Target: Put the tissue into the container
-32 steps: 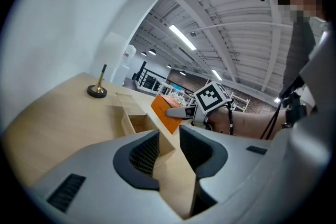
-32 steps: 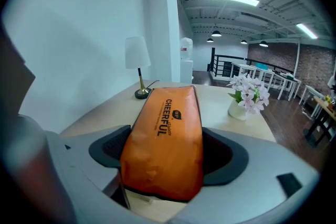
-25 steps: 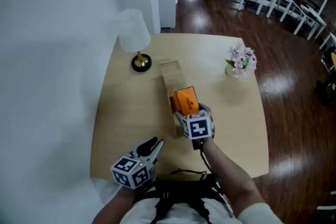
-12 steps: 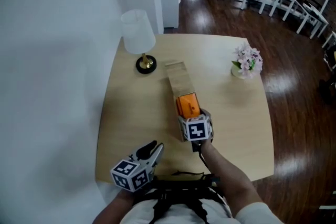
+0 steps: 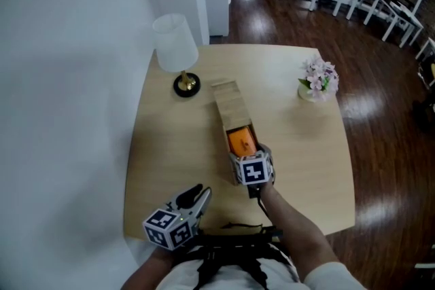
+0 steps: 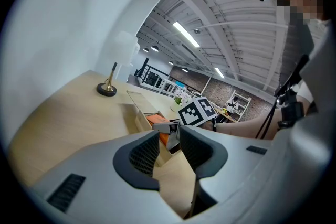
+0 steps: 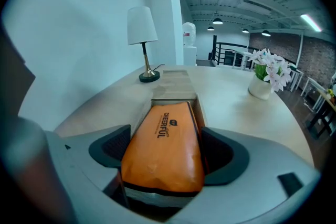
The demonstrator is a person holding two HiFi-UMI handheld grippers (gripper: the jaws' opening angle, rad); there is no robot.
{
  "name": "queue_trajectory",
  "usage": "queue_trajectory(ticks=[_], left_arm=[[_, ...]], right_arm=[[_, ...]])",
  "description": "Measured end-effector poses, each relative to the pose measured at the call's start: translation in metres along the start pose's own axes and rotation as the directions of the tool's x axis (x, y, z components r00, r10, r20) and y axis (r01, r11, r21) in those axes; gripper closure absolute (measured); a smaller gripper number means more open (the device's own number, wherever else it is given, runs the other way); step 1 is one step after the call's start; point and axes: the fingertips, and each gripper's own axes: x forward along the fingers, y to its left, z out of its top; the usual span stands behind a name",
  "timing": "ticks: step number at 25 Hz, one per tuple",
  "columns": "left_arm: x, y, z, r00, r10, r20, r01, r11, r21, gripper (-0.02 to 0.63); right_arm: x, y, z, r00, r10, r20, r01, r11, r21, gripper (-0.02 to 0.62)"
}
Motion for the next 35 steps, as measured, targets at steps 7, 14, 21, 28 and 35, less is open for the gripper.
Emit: queue_trajectory(ticks=[7,14,21,28,35], left_arm=[[0.001,-0.005,-0.002,1.0,-0.003,-0.001,0.003,1.0,0.001,0.485],[0.002,-0.013,-0.002,1.0,-0.009,-0.004,0.009,1.0,0.016,0.485],[0.002,-0.016,0.004,1.0,-0.006,0.015,0.006,1.0,0.022,0.486],[0.006,-0.024,0.022,0.998,-0.021,0.057,0.018,0.999,0.047,0.495],[0.013,-0.046,0.037,0.993,-0.067,0.101,0.061,0.996,0.06,0.499]], right_arm=[[-0.002,0.002,-0.002,1.0,0.02,0.004,-0.02,1.0,0.002,0.163],[-0.01,0.002,0.008,0.998,0.053,0.043,-0.054,0.998,0.026,0.153],[-0.024,-0.009,0.013,0.997,0.045,0.061,-0.047,0.999,0.026,0.153],[-0.06,-0.026,0.036,0.989,0.027,0.144,-0.026,1.0,-0.005,0.154],[-0.099,-0.055,0.052,0.975,-0.002,0.221,0.007,1.0,-0.02,0.168]])
